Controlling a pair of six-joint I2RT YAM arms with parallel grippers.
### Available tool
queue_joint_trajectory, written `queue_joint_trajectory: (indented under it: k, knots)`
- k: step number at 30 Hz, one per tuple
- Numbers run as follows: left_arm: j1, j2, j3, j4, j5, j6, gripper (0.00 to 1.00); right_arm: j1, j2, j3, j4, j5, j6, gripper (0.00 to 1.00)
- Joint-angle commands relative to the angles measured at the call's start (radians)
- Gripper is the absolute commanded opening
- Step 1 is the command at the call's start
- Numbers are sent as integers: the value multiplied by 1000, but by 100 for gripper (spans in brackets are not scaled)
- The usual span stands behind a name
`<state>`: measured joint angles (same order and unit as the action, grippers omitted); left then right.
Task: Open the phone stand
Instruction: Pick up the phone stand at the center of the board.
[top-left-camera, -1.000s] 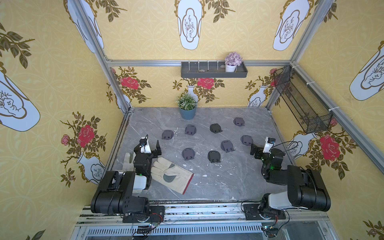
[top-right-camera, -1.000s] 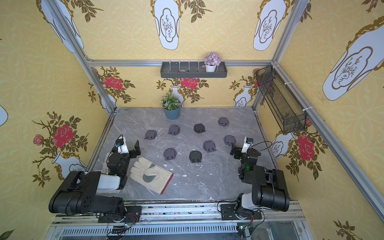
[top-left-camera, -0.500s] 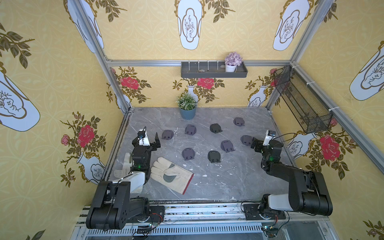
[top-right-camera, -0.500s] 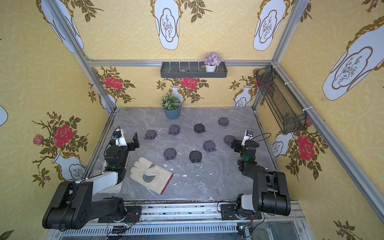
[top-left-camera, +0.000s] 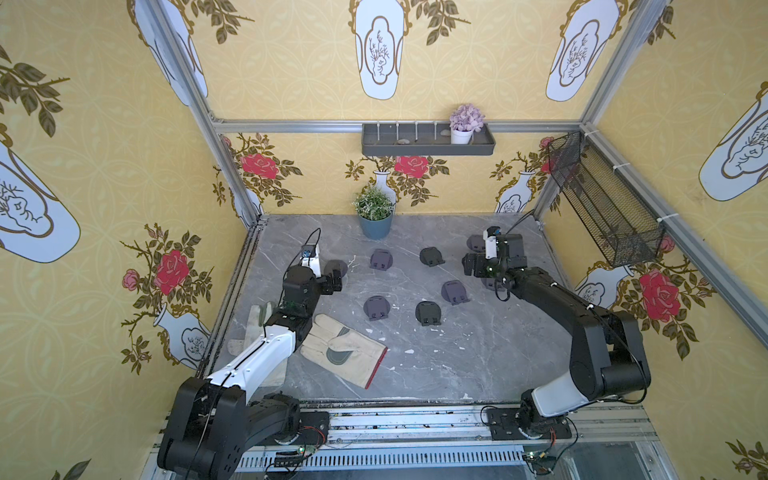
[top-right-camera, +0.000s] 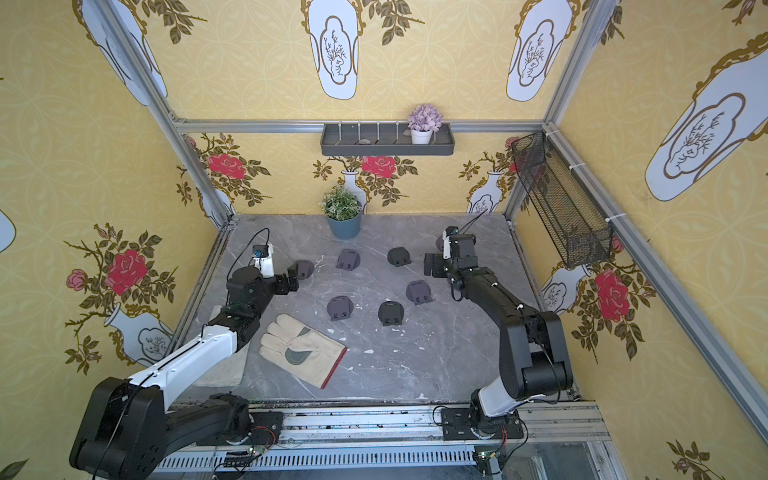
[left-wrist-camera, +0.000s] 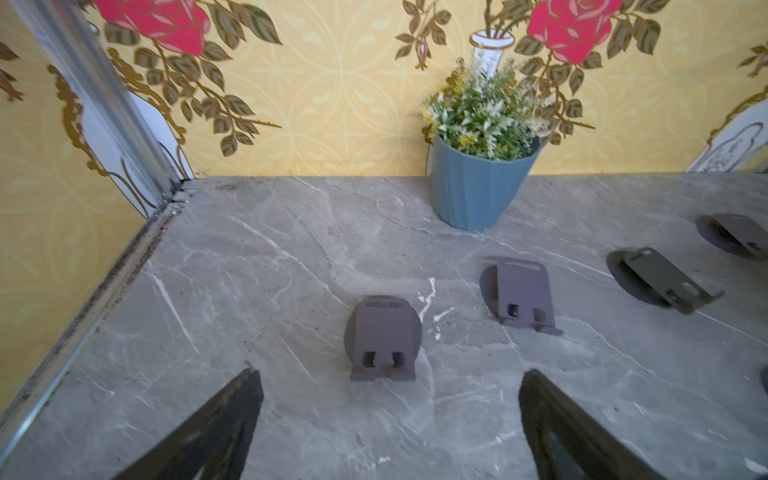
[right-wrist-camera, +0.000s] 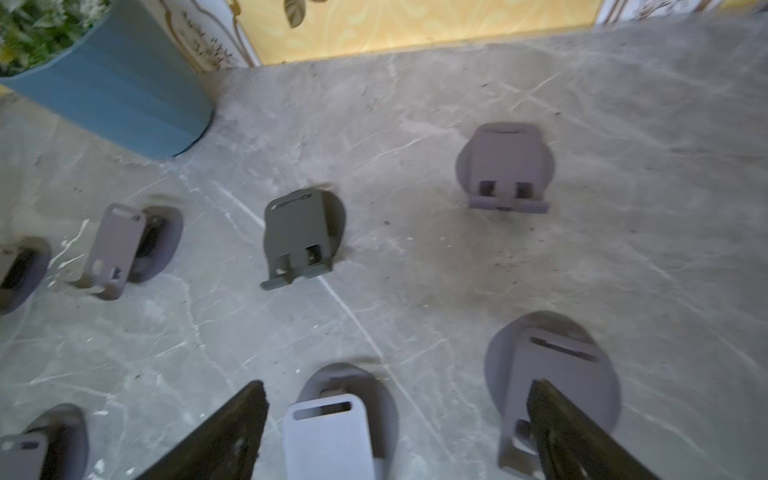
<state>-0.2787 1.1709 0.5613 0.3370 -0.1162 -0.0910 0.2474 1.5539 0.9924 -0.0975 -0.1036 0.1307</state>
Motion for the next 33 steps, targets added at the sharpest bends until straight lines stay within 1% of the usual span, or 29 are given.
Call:
queue_joint_trajectory:
  k: [1, 3, 4, 5, 9, 11, 13, 16, 19, 23, 25, 29, 33]
  knots:
    - [-52, -31, 15, -161, -5, -95, 99, 15, 48, 78, -229, -45, 86, 98]
    - [-84, -44, 33, -220, -2, -143, 99, 18, 109, 140, -336, -47, 120, 98]
    - [-96, -44, 43, -244, 19, -154, 99, 18, 133, 154, -369, -53, 131, 98]
    - [-116, -42, 56, -271, 26, -166, 99, 22, 160, 172, -403, -77, 131, 98]
    - [-207, -8, 93, -344, 29, -190, 99, 75, 228, 226, -514, -77, 108, 98]
    - [-229, 12, 103, -368, 51, -206, 99, 101, 241, 239, -544, -78, 100, 98]
    - [-248, 25, 106, -378, 71, -223, 99, 135, 255, 252, -571, -55, 87, 98]
    - [-273, 33, 109, -380, 105, -234, 99, 173, 288, 278, -619, 15, 76, 100]
    - [-288, 43, 110, -383, 122, -251, 99, 188, 324, 297, -653, 59, 61, 94]
    - [-290, 72, 143, -447, 82, -303, 99, 191, 356, 322, -681, 100, 52, 94]
    - [-289, 76, 148, -457, 98, -301, 99, 194, 365, 334, -689, 122, 49, 93]
    - [-289, 77, 149, -439, 181, -262, 99, 199, 378, 350, -692, 143, 35, 92]
    - [-289, 85, 169, -432, 213, -235, 99, 201, 394, 364, -699, 159, 16, 92]
